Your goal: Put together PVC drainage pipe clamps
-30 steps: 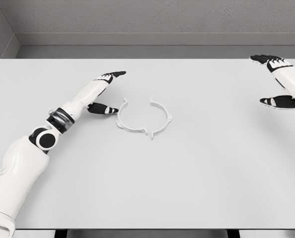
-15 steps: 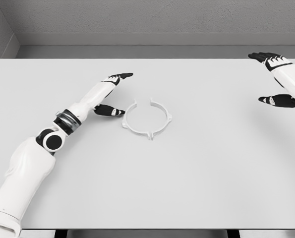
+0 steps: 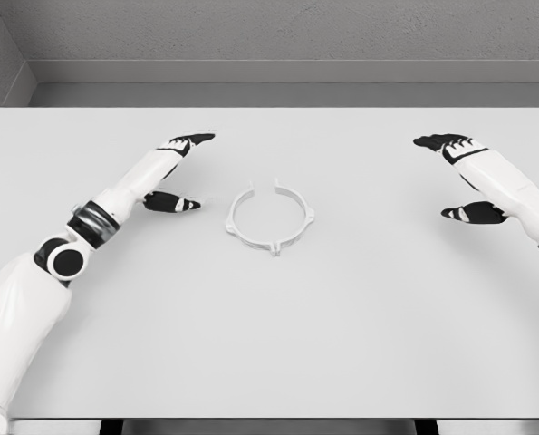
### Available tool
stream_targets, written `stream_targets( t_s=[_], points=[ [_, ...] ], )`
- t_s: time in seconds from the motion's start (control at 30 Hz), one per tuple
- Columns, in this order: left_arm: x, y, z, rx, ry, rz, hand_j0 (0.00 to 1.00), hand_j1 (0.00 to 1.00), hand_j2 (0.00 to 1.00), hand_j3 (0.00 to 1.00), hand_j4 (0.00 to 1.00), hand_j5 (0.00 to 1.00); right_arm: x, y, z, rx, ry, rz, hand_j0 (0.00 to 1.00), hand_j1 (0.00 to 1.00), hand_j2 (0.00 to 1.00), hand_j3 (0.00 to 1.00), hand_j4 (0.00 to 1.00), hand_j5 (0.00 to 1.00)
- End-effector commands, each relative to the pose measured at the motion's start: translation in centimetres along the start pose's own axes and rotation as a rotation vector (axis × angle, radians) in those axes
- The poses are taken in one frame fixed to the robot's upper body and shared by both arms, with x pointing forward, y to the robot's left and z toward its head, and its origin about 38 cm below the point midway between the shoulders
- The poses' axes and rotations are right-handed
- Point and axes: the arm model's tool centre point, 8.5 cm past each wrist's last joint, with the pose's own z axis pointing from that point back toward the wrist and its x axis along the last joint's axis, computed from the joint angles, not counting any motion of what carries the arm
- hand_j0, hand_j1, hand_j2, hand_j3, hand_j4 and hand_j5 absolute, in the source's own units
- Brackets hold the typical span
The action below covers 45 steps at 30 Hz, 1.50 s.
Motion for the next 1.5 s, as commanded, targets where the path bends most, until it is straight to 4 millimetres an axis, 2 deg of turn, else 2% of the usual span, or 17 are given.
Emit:
stream_targets(
  t_s=[0.0, 0.17, 0.2, 0.23, 0.3, 0.57, 0.7, 0.83, 1.23, 1.47],
  points=[
    [0.0, 1.8, 0.8, 0.009, -0.011, -0.042, 1.00, 1.00, 1.00, 1.00, 1.00, 1.00, 0.0, -0.1, 0.0, -0.004, -0.002, -0.005, 1.00, 1.00, 1.00, 1.00, 1.00, 1.00],
    [0.8, 1.0, 1.2, -0.002, -0.033, -0.041, 1.00, 1.00, 1.00, 1.00, 1.00, 1.00, -0.1, -0.1, 0.1, -0.003, 0.003, -0.004, 1.00, 1.00, 1.00, 1.00, 1.00, 1.00],
    [0.9, 1.0, 1.2, -0.001, -0.038, -0.042, 1.00, 1.00, 1.00, 1.00, 1.00, 1.00, -0.3, -0.2, 0.2, 0.000, 0.008, -0.003, 1.00, 1.00, 1.00, 1.00, 1.00, 1.00],
    [1.1, 0.5, 1.5, -0.006, -0.041, -0.036, 1.00, 1.00, 1.00, 1.00, 1.00, 1.00, -1.3, 0.5, 0.6, 0.018, 0.032, -0.027, 1.00, 1.00, 1.00, 1.00, 1.00, 1.00],
    [1.3, 0.4, 1.5, -0.006, -0.048, -0.037, 1.00, 1.00, 1.00, 1.00, 1.00, 1.00, -1.7, 0.2, 0.9, 0.013, 0.044, -0.023, 1.00, 1.00, 1.00, 1.00, 1.00, 1.00],
    [1.8, 0.1, 1.1, -0.010, -0.060, -0.035, 1.00, 1.00, 1.00, 1.00, 1.00, 1.00, -1.7, 0.3, 1.0, 0.016, 0.043, -0.024, 1.00, 1.00, 1.00, 1.00, 1.00, 1.00],
    [2.5, -1.4, 0.7, -0.043, -0.080, -0.027, 1.00, 1.00, 1.00, 1.00, 1.00, 1.00, -1.7, 0.3, 1.0, 0.016, 0.043, -0.024, 1.00, 1.00, 1.00, 1.00, 1.00, 1.00],
    [3.0, -1.2, 0.4, -0.040, -0.095, -0.031, 1.00, 1.00, 1.00, 1.00, 1.00, 1.00, -1.7, 0.3, 0.9, 0.015, 0.043, -0.023, 1.00, 1.00, 1.00, 1.00, 1.00, 1.00],
    [4.0, -2.7, -0.3, -0.053, -0.121, -0.006, 1.00, 1.00, 1.00, 1.00, 1.00, 1.00, -1.7, 0.3, 1.0, 0.016, 0.043, -0.024, 1.00, 1.00, 1.00, 1.00, 1.00, 1.00],
    [4.5, -2.8, -0.4, -0.056, -0.135, -0.010, 1.00, 1.00, 1.00, 1.00, 1.00, 1.00, -1.7, 0.3, 0.9, 0.015, 0.043, -0.023, 1.00, 1.00, 1.00, 1.00, 1.00, 1.00]
  ],
)
